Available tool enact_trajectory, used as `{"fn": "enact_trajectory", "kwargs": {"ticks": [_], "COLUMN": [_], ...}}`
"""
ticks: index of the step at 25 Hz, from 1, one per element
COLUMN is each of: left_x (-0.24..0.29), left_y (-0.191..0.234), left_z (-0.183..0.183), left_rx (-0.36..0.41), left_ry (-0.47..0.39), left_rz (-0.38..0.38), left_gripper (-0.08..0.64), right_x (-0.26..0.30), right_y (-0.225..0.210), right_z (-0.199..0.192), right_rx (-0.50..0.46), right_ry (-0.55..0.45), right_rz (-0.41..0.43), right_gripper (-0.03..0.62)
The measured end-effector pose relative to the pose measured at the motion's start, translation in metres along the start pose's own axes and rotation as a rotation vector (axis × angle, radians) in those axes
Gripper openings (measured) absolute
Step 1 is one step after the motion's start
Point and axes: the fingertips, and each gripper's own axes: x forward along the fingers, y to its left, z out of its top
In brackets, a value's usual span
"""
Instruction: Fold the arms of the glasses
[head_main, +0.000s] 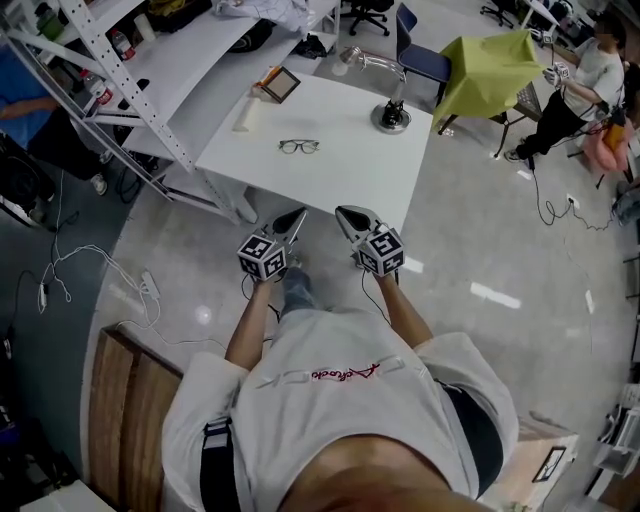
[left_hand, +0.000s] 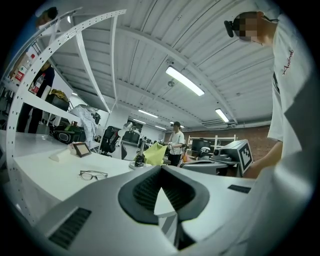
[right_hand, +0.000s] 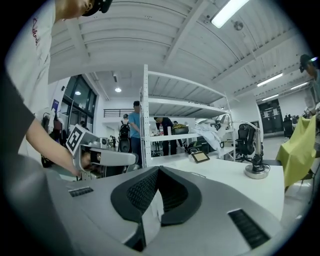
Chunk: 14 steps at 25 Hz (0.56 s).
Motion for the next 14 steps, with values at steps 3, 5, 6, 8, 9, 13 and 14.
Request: {"fn": "enact_trajectory", "kwargs": {"ticks": [3,5,6,8,9,13,14], "left_x": [0.001,0.002,0.002,0.003,0.003,0.005,0.005], "left_y": [0.002,0.003,0.003,0.002,0.002,-0.001,-0.002], "left_z": [0.0,0.001,0.001,0.002,0.002,0.0,0.0], "left_rx": [0.005,0.011,0.012,0.013,0.013,0.019,0.021], "left_ry": [0.0,-0.003,-0.003,-0.003,-0.003,0.007,0.009], "left_rz": [0.0,0.003,0.003,0.003,0.001,0.0,0.0], "left_gripper": [0.029,0.029,0.029,0.029,0.029,0.029,0.029], "right_x": [0.003,0.002,0.002,0.001,0.001,-0.001,-0.002], "right_y": [0.0,0.0,0.0,-0.001,-0.002,-0.001,-0.001], "right_z": [0.002,0.004,0.005,0.007,0.008,0.01,0.011], "right_rx": [-0.004,-0.007,-0.007,-0.008,-0.009,-0.02,-0.023], "right_ry": [-0.005,-0.01,-0.012,-0.016,-0.017,-0.017,-0.018], "right_rz": [0.007,0.009,0.009,0.007,0.006,0.008,0.009], "right_gripper": [0.023,0.023,0.023,0.023,0.023,0.023,0.023]}}
